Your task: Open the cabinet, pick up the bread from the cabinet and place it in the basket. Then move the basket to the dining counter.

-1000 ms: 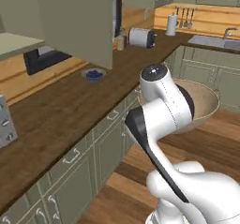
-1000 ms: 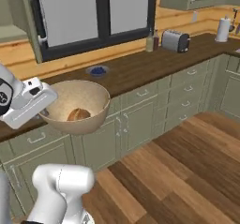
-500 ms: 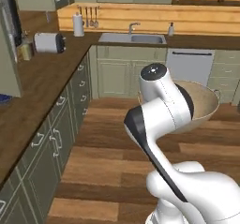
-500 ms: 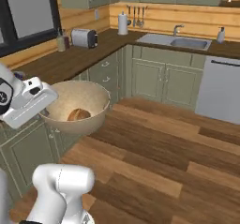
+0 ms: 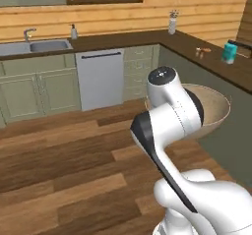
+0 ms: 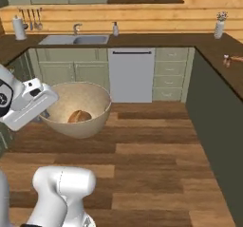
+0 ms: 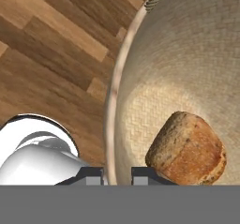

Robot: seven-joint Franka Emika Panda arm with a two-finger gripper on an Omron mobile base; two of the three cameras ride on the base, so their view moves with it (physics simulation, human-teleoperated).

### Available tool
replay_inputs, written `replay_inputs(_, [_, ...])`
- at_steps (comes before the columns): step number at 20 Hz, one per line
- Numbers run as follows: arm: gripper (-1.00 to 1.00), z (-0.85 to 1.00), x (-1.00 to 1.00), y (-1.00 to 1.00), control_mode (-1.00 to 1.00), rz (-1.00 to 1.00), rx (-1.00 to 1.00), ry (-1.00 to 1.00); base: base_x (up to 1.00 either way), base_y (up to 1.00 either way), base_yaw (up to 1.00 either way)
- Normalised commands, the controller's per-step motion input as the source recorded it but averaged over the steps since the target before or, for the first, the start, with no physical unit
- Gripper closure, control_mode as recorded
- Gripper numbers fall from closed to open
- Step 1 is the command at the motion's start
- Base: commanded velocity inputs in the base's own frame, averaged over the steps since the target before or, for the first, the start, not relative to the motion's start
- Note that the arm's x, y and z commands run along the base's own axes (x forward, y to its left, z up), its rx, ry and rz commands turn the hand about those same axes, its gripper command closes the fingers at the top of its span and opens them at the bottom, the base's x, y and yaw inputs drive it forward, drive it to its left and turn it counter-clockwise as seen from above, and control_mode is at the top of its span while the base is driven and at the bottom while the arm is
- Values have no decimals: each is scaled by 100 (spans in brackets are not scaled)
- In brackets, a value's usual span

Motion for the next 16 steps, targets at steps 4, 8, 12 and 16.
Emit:
replay_inputs(4, [100,0,0,0,100,0,0,0,14,-59,-73])
replay_inputs(8, [100,0,0,0,100,0,0,0,30,-36,-72])
replay_inputs(12, [100,0,0,0,100,0,0,0,86,6,-63])
replay_inputs(16, [100,0,0,0,100,0,0,0,100,38,-53])
